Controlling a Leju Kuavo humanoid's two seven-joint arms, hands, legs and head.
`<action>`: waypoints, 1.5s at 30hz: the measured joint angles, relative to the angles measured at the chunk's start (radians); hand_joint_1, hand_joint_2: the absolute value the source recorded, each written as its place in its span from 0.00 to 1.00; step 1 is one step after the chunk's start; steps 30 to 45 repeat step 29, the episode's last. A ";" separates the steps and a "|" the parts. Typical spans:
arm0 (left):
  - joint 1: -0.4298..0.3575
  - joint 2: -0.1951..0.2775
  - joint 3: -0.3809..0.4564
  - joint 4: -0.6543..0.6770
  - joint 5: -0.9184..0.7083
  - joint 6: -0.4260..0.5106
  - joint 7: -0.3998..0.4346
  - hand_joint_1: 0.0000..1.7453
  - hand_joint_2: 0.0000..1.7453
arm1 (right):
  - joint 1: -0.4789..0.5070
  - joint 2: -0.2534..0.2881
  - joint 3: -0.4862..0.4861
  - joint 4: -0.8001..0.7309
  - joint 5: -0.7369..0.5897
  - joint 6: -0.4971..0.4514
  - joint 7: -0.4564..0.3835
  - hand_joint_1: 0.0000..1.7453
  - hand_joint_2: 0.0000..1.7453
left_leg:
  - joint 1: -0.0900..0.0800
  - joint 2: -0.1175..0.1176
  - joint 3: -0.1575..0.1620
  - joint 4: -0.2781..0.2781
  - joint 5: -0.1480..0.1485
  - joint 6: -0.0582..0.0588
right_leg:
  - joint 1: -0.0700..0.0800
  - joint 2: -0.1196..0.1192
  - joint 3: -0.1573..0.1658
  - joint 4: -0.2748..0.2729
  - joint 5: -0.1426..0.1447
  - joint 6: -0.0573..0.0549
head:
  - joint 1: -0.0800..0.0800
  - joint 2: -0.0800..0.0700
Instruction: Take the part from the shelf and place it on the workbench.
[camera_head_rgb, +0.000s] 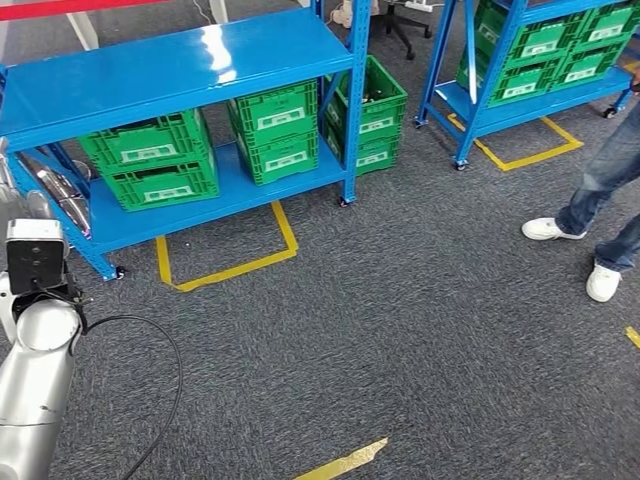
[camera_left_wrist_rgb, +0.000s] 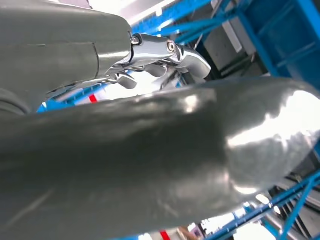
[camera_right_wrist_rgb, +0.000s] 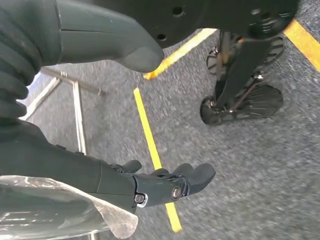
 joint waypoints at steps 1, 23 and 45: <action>-0.001 0.000 0.000 0.000 -0.001 0.000 0.000 0.00 0.00 | 0.000 0.000 0.000 0.000 0.000 0.000 0.000 0.00 1.00 | 0.000 -0.011 -0.004 0.004 0.000 -0.006 | -0.003 0.018 0.019 -0.037 0.009 -0.001 | -0.001 0.000; -0.009 0.000 -0.009 0.008 -0.013 0.003 0.014 0.00 1.00 | -0.009 0.004 -0.001 0.000 0.000 -0.017 0.038 0.00 0.00 | -0.009 0.096 0.005 -0.009 0.002 0.017 | 0.020 -0.076 0.003 0.043 -0.074 -0.012 | -0.005 0.000; -0.006 -0.006 -0.012 0.013 -0.013 0.001 0.015 0.00 1.00 | -0.001 0.002 -0.004 0.001 -0.004 -0.033 0.071 0.00 1.00 | -0.005 0.064 0.005 -0.006 -0.001 0.016 | 0.010 -0.052 -0.082 0.161 -0.067 0.003 | -0.002 0.000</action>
